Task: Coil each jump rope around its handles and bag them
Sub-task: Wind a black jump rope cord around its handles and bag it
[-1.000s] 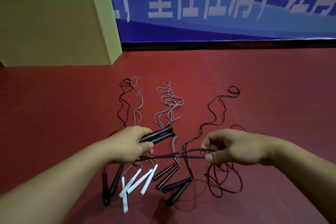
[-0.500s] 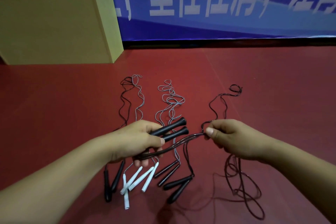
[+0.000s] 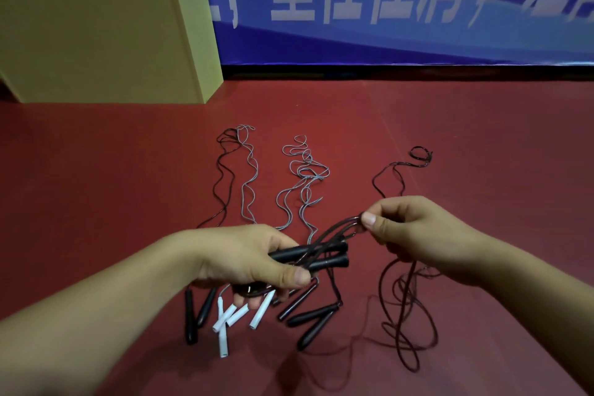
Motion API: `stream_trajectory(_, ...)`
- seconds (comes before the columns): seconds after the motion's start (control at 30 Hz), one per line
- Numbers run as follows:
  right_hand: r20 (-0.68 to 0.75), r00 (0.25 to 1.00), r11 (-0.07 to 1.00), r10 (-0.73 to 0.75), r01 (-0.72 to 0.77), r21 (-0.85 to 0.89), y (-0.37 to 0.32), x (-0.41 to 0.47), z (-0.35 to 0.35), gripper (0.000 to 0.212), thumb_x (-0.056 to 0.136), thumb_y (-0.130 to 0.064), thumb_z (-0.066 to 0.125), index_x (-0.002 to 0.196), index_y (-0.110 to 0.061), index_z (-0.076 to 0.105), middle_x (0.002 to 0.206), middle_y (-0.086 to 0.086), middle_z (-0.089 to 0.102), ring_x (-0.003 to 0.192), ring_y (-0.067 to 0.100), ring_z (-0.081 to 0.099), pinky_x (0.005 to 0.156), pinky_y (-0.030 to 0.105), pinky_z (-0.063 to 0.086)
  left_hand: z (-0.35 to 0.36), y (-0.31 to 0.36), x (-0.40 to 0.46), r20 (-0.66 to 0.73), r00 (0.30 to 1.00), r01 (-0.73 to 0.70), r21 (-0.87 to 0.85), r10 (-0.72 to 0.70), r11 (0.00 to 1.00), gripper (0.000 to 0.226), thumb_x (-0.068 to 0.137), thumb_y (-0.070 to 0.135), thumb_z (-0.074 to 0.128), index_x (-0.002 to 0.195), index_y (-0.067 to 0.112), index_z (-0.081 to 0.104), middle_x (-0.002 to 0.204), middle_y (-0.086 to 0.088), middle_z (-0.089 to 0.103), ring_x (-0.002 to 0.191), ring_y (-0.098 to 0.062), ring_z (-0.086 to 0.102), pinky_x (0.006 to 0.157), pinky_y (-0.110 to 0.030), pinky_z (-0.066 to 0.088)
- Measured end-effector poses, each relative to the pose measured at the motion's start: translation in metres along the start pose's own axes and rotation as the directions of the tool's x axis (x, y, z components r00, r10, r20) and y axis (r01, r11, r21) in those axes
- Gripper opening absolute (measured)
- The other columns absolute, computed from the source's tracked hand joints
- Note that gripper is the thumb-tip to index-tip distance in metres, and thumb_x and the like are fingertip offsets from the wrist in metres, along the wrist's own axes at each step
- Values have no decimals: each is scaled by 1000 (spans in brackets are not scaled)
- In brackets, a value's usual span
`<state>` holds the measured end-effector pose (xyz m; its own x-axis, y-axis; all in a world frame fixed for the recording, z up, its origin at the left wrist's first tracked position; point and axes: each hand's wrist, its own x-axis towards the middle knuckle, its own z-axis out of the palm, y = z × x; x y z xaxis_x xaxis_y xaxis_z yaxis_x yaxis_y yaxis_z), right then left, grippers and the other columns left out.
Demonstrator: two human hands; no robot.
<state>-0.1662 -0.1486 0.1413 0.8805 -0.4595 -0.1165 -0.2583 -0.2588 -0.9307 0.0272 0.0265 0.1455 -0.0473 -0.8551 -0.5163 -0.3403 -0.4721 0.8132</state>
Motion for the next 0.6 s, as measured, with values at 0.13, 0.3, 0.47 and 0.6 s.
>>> stream_trajectory(0.13, -64, 998, 1000, -7, 6, -24, 0, 0, 5, 21, 90, -26, 66, 71, -18, 68, 56, -5, 49, 47, 7, 38, 44, 17, 32, 5, 1, 2, 160, 985, 57, 53, -65, 997, 22, 93, 31, 64, 104, 12, 62, 79, 0, 64, 49, -7, 60, 39, -18, 45)
stream_trajectory(0.3, -152, 986, 996, 65, -56, 67, 6, 3, 5, 10, 91, -19, 66, 85, -11, 64, 62, 2, 59, 50, 12, 36, 44, 24, 25, 5, 6, 2, 227, 973, -23, -112, 48, 993, 23, 86, 35, 64, 101, 18, 61, 81, -1, 63, 58, -14, 67, 45, -21, 51)
stream_trajectory(0.47, -193, 973, 985, 126, -100, 138, 7, 5, 0, 7, 92, -9, 61, 85, -9, 60, 71, 8, 60, 48, 12, 37, 43, 23, 25, 2, 5, 5, 105, 988, -95, -185, 116, 978, 32, 90, 37, 60, 110, 12, 56, 74, 0, 63, 45, -8, 57, 41, -18, 45)
stream_trajectory(0.6, -188, 972, 988, 144, -132, 78, 11, 5, -2, 9, 92, -13, 63, 87, -5, 63, 72, 5, 55, 51, 13, 45, 43, 24, 29, 2, 6, 9, 48, 987, -135, -256, 152, 957, 44, 89, 43, 56, 113, 7, 55, 68, 3, 55, 38, -3, 46, 35, -14, 35)
